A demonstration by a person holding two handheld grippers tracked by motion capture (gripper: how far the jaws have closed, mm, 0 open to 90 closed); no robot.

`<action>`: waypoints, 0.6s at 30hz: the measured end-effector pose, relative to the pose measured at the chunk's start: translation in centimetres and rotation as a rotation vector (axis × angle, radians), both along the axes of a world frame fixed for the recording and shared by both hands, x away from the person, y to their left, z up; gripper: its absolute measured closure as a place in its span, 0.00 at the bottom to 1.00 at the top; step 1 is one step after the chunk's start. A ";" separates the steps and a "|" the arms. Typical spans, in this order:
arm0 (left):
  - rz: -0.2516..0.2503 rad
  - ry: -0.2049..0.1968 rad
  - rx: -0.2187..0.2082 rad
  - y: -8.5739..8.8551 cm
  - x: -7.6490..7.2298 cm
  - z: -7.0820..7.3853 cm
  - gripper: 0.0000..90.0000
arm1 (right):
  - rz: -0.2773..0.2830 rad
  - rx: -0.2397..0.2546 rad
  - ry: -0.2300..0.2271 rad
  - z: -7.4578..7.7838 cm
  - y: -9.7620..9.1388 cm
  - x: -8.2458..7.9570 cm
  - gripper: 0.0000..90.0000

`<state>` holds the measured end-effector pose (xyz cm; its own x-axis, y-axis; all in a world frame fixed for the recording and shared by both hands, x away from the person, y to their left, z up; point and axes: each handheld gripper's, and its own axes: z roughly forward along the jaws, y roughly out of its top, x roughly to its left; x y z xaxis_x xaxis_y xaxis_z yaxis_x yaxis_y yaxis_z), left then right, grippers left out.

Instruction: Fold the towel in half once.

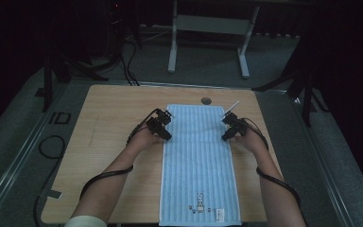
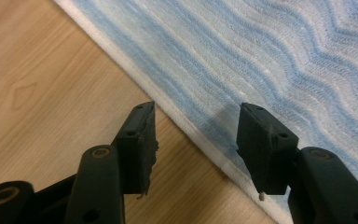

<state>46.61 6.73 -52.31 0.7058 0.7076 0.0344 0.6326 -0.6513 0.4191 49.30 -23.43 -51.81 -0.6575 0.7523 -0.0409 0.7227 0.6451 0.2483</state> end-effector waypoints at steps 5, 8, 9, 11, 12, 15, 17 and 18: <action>-0.013 0.020 -0.048 0.1 0.3 -0.7 0.54 | 0.024 0.016 0.019 0.0 0.4 0.0 0.85; -0.046 0.020 -0.060 0.1 0.2 -0.7 0.63 | 0.037 0.009 0.011 0.0 0.7 -0.2 0.95; -0.053 0.031 -0.057 -0.1 0.1 -0.6 0.70 | 0.038 0.001 0.006 0.0 0.9 -0.3 0.96; -0.081 0.037 -0.030 -0.7 -0.2 -0.4 0.88 | 0.046 -0.010 -0.002 0.0 1.0 -0.4 0.97; -0.085 0.016 0.006 -1.0 -0.4 -0.3 0.94 | 0.047 -0.012 -0.004 0.1 1.1 -0.5 0.97; -0.082 -0.015 -0.004 -0.9 -0.7 0.5 0.96 | 0.055 0.010 -0.033 0.9 0.8 -0.9 0.97; -0.074 -0.028 -0.026 -0.6 -1.0 1.4 0.96 | 0.064 0.019 -0.052 1.7 0.4 -1.3 0.97; -0.072 -0.045 -0.032 -0.4 -1.3 1.9 0.96 | 0.069 0.031 -0.069 2.2 0.2 -1.6 0.97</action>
